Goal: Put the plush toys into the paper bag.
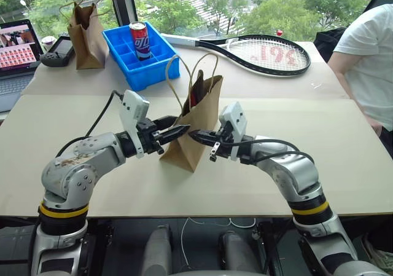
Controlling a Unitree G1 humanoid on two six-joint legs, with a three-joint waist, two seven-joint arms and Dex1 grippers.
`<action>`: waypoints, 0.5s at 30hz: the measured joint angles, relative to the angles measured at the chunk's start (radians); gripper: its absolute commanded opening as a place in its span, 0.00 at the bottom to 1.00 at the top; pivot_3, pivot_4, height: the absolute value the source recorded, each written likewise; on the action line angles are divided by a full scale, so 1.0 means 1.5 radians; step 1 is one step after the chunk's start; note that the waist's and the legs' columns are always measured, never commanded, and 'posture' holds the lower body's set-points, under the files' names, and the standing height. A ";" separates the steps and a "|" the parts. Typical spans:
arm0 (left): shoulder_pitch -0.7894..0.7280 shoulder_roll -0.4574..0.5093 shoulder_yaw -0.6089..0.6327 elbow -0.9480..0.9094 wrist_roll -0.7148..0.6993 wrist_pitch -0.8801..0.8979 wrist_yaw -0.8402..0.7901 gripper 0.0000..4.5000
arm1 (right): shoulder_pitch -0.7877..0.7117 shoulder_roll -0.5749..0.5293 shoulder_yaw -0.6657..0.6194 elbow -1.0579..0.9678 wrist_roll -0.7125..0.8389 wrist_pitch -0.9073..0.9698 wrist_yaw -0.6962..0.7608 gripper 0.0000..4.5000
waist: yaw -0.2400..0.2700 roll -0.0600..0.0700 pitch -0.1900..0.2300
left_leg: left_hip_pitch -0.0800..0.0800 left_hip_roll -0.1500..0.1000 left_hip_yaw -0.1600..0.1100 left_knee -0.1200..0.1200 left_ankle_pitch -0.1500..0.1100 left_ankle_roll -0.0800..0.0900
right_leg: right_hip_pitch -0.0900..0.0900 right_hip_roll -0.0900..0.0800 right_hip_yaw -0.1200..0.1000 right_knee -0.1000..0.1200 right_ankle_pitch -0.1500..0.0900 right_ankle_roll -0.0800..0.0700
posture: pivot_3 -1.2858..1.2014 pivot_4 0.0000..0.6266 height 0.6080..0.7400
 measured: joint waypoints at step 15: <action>-0.095 0.055 -0.056 0.076 0.074 -0.087 -0.151 0.00 | 0.060 -0.102 -0.083 -0.045 0.006 0.035 0.019 0.00 | 0.007 0.000 0.000 | -0.001 0.000 0.000 0.000 0.000 -0.001 | 0.000 0.000 0.000 -0.001 0.000 0.000 | 0.52 0.24 1.00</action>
